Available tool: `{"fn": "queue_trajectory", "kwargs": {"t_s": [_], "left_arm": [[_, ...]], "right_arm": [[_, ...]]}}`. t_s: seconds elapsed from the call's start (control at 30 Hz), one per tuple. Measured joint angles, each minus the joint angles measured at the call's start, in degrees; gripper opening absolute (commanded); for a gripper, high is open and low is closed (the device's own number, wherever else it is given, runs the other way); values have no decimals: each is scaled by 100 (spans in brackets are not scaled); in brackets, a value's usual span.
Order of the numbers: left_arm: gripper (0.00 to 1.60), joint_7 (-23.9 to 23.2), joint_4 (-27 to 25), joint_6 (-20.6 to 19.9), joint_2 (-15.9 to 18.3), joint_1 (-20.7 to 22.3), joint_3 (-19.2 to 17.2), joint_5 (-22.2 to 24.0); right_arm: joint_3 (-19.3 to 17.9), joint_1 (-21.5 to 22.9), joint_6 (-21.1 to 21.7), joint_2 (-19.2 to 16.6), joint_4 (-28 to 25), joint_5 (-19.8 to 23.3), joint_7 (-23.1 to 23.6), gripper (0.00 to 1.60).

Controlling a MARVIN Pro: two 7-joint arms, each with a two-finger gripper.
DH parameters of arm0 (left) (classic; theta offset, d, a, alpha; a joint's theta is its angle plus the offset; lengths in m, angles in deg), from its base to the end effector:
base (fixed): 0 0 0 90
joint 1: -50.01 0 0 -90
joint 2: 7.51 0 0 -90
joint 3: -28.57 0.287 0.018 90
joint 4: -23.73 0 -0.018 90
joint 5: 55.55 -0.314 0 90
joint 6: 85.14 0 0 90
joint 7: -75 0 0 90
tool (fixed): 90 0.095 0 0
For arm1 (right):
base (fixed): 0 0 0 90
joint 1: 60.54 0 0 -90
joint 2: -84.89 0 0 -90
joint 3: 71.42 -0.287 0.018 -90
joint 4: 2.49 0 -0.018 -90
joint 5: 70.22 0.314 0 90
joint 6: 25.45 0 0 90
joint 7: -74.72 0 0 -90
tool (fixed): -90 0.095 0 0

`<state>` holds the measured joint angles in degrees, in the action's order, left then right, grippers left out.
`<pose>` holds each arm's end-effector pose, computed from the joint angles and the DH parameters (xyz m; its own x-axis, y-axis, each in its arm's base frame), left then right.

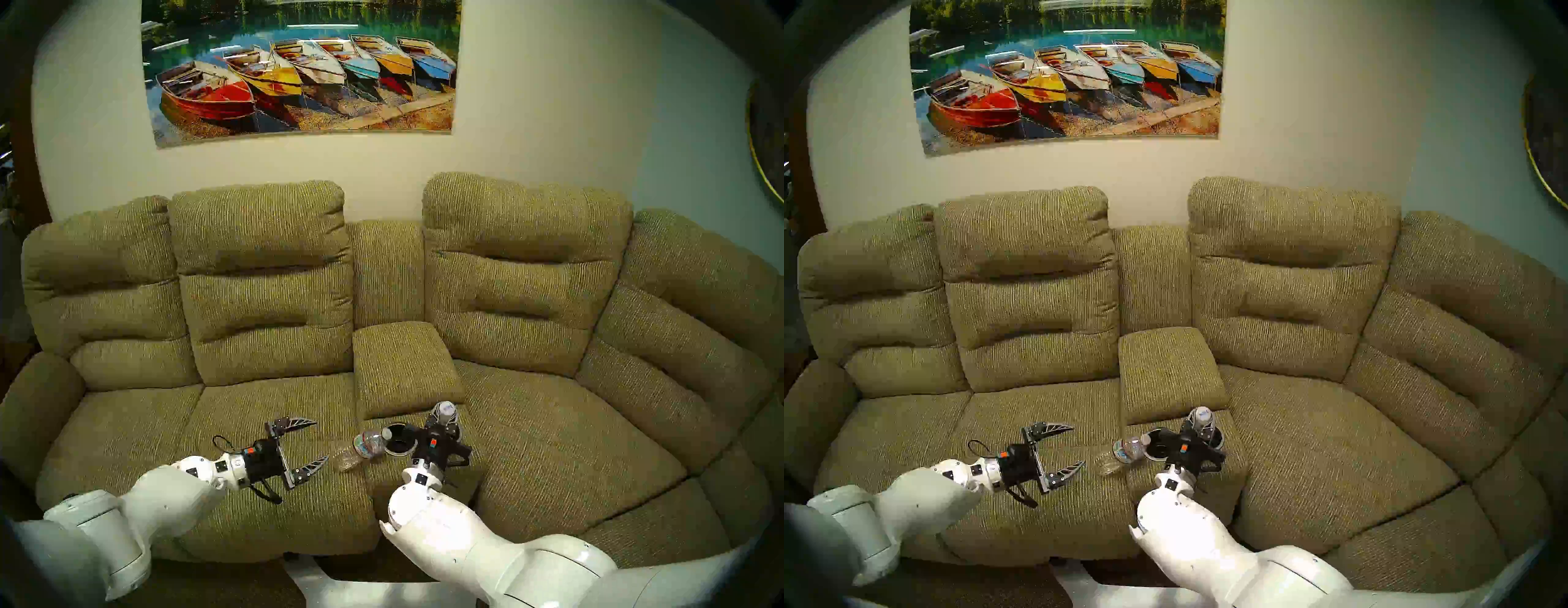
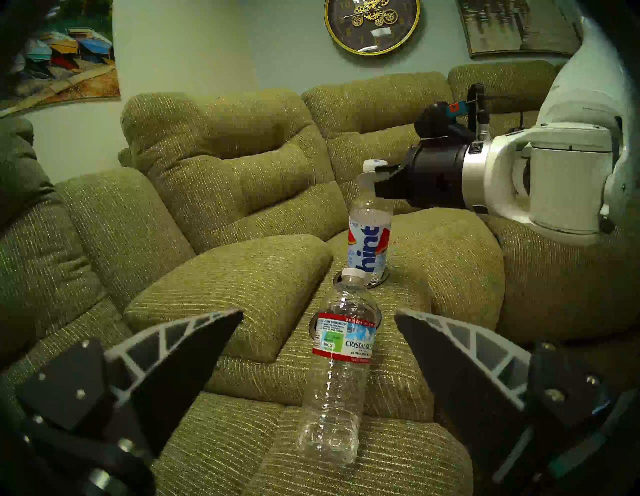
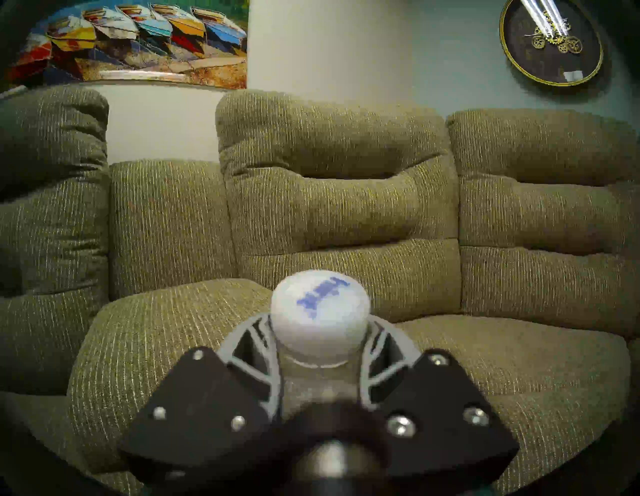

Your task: Put bottles into cup holders

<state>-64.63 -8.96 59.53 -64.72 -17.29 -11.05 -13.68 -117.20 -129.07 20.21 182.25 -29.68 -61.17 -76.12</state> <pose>0.3626 0.1132 -0.4716 -0.1340 -0.2402 0.9614 -0.8305 -0.5021 -0.2412 0.3880 0.1371 -0.4734 -0.0701 0.0127 0.9975 -0.3903 -0.9205 -0.0157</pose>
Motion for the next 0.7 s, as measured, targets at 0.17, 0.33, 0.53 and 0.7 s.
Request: {"fn": "queue_trajectory", "kwargs": {"t_s": [0.17,0.33,0.53,0.7], "left_arm": [[160,0,0,0,0,0,0,0],[160,0,0,0,0,0,0,0],[160,0,0,0,0,0,0,0],[160,0,0,0,0,0,0,0]], "right_arm": [[-207,174,-143,128,408,-11,154,0],[-363,304,-209,214,736,-15,225,0],[-653,459,-365,307,1112,137,380,0],[-856,581,-465,395,1398,313,497,160]]}}
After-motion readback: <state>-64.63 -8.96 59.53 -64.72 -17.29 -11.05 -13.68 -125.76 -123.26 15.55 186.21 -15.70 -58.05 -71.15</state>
